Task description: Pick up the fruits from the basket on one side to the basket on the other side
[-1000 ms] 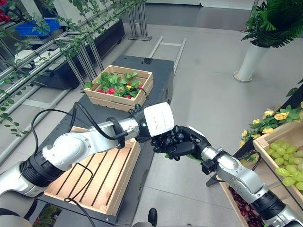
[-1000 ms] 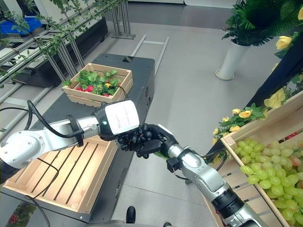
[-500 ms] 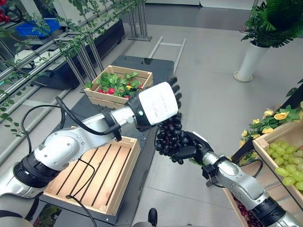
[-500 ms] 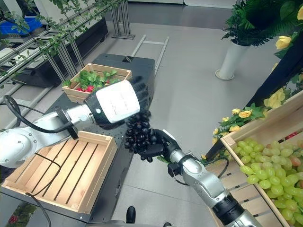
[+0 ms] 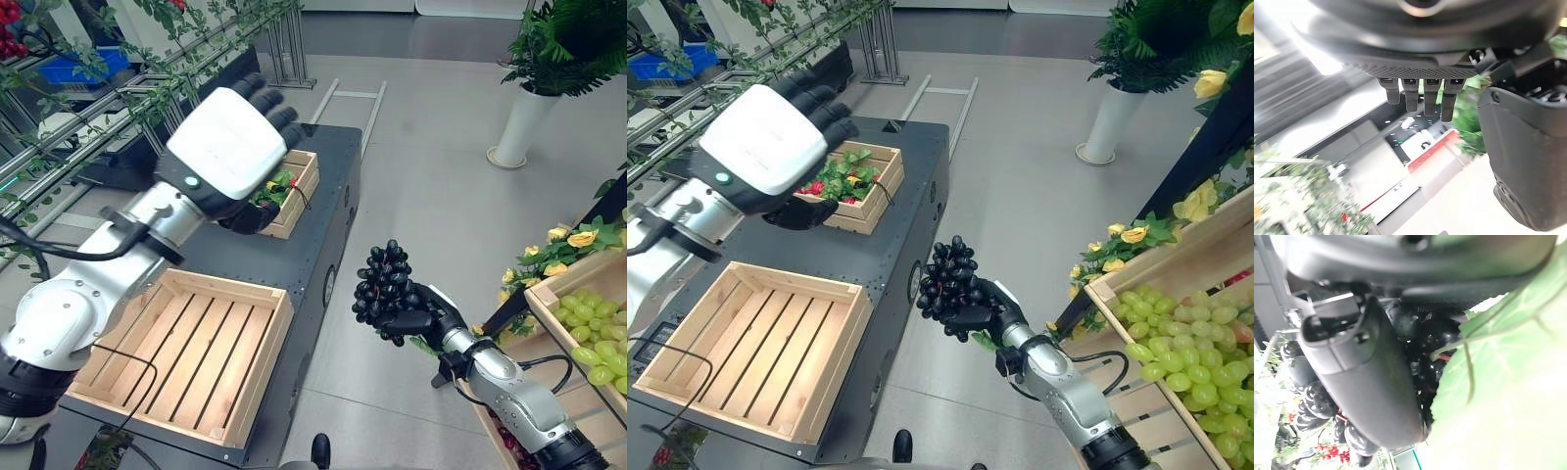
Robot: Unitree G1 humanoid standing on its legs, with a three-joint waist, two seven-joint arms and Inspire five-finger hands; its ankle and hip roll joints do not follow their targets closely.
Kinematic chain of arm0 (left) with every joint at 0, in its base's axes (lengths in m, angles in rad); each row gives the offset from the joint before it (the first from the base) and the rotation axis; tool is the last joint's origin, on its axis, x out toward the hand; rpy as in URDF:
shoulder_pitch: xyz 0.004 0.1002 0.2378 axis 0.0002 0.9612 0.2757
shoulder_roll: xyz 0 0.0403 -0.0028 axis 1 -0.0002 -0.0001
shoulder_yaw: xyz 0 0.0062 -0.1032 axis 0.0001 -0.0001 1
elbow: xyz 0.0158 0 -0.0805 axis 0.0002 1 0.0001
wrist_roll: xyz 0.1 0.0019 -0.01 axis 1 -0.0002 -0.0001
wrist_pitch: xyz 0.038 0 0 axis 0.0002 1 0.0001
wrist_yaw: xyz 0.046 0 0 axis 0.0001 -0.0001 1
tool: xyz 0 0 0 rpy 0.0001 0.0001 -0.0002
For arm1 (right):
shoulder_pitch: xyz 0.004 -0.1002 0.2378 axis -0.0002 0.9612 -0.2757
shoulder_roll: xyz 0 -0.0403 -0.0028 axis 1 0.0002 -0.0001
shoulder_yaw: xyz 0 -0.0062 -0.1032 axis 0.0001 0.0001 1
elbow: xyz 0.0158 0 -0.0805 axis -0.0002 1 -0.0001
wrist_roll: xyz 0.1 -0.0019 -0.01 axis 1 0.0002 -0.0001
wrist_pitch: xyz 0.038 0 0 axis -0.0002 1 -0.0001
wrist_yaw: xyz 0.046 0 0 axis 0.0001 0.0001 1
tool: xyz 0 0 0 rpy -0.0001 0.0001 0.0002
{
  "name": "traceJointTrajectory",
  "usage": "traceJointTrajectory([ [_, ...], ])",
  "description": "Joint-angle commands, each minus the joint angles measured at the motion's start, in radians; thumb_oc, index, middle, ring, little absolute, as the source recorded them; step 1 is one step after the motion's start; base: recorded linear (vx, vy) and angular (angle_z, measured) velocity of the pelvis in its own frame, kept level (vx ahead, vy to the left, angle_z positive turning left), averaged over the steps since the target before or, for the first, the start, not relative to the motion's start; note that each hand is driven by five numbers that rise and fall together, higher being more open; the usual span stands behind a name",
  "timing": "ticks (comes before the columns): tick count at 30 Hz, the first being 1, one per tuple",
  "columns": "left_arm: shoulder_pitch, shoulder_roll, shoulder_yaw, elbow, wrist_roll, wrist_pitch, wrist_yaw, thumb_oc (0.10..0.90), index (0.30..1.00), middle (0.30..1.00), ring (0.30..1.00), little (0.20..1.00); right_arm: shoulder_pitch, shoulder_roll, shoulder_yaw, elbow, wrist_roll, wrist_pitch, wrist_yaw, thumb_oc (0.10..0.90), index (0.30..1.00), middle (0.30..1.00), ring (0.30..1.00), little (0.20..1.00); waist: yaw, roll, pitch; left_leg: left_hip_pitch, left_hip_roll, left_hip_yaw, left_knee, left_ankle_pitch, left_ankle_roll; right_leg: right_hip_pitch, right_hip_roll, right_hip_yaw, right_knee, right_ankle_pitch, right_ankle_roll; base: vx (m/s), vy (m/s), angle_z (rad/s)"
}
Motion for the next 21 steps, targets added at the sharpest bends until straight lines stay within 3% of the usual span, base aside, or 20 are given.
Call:
traceJointTrajectory([
  [1,-0.004,0.01,0.12,0.113,-0.209,0.061,0.168,0.8,0.9,0.9,0.9,0.9,-0.054,0.043,-0.063,-0.083,-0.028,-0.204,-0.029,0.4,0.3,0.3,0.3,0.3,0.013,-0.04,-0.105,0.055,-0.017,0.012,0.002,-0.141,-0.015,-0.063,-0.033,0.024,-0.033,0.084,0.03,0.0,0.027,-0.04],
  [4,0.05,-0.078,0.119,0.146,-0.4,-0.019,0.203,0.8,0.9,0.9,0.9,0.9,-0.051,0.073,-0.056,-0.063,-0.049,-0.231,-0.046,0.4,0.3,0.3,0.3,0.3,0.011,-0.041,-0.101,0.054,-0.019,0.013,0.002,-0.144,-0.01,-0.068,-0.025,0.033,-0.033,0.084,0.027,-0.01,0.021,-0.04],
  [11,0.117,-0.253,0.073,0.169,-0.64,-0.13,0.225,0.8,0.9,0.9,0.9,0.9,-0.025,0.114,-0.041,-0.007,-0.075,-0.267,-0.048,0.4,0.3,0.3,0.3,0.3,-0.006,-0.046,-0.084,0.063,-0.022,0.031,0.002,-0.151,-0.003,-0.07,-0.005,0.055,-0.033,0.08,0.018,-0.01,0.013,-0.18],
  [16,0.115,-0.353,-0.001,0.189,-0.785,-0.134,0.174,0.8,0.9,0.9,0.9,0.9,-0.015,0.122,-0.029,0.016,-0.09,-0.281,-0.039,0.4,0.3,0.3,0.3,0.3,-0.026,-0.047,-0.058,0.067,-0.024,0.045,0.002,-0.153,0.001,-0.073,0.015,0.075,-0.033,0.078,0.009,-0.03,-0.007,-0.29],
  [21,0.083,-0.419,-0.106,0.236,-0.836,-0.176,0.213,0.8,0.9,0.9,0.9,0.9,-0.046,0.11,-0.014,0.046,-0.086,-0.348,-0.064,0.4,0.3,0.3,0.3,0.3,-0.044,-0.045,0.021,0.03,-0.027,0.074,0.027,-0.144,0.006,-0.141,0.041,0.105,0.035,0.059,-0.005,-0.13,-0.023,-0.34],
])
